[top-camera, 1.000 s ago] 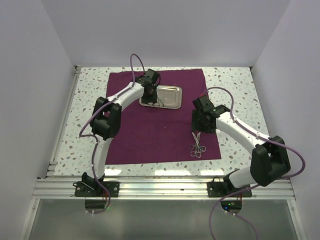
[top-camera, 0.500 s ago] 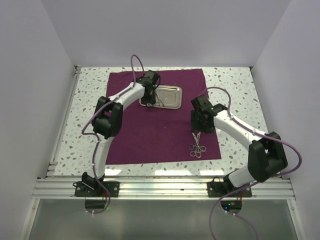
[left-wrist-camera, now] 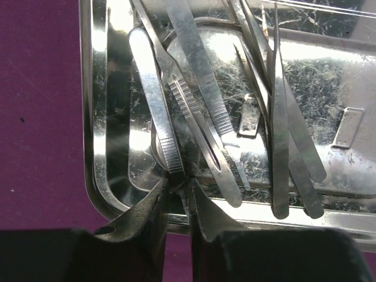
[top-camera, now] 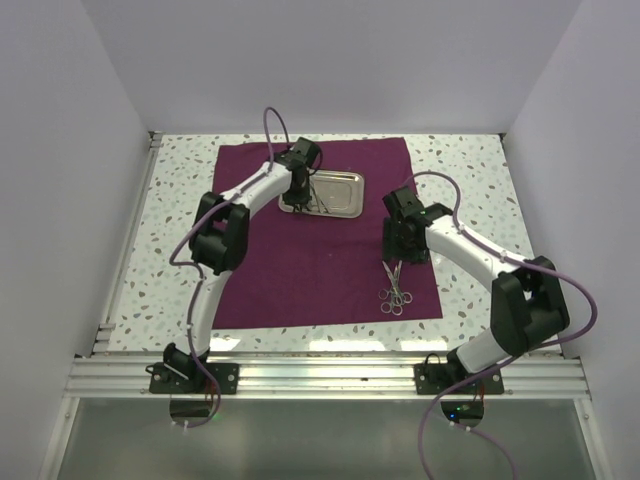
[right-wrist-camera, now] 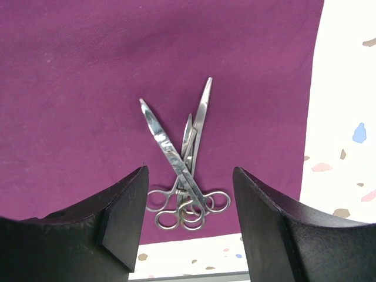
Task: Open and lay out the surgical kit
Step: Pick up the medical item from the container.
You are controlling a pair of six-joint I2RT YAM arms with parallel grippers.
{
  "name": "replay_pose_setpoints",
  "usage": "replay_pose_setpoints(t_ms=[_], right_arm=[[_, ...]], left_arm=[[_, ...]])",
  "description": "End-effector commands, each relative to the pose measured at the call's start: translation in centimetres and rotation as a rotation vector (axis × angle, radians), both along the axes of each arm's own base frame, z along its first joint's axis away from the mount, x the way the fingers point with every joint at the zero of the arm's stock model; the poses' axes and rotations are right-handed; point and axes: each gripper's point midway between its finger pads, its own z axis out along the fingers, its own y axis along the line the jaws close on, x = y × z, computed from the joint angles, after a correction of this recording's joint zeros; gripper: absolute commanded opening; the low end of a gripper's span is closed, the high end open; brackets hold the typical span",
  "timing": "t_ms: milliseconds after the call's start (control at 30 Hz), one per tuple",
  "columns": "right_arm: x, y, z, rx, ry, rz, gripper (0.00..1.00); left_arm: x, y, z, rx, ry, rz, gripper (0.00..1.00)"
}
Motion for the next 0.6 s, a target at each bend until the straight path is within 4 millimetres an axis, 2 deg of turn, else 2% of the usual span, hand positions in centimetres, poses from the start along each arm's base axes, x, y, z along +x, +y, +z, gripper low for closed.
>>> replay_pose_setpoints(t_ms=[0,133,200,333,433,567], right_arm=[[1.6,-0.2,1.0,-0.004,-0.042,-0.006,0.63],[1.7,-0.3,0.8,-0.004,-0.033,-0.009,0.63],[1.7,-0.4,0.7,-0.004,-0.03,-0.012,0.62],[1.8,-0.5,0.7,-0.001,-0.03,-0.014,0.62],[2.1,-0.3,0.9,0.003,-0.035,-0.01,0.62],[2.6,-0.1,1.5,0.008,-0.047,-0.004,0.61]], left_arm=[[-3.0,2.2,-4.8,0.04,0.155,0.029,0.22],[-4.1,1.9,-5.9,-0.017,0.187,0.031,0.12],[-4.5,1.9,-6.4,-0.026,0.2,0.028,0.01],[-3.7,1.7,-6.1,-0.047,0.19,0.026,0.0],[-2.0,1.6,-4.2,-0.06,0.139,0.026,0.0],[0.6,1.3,0.1,-0.094,0.045,0.027,0.0]])
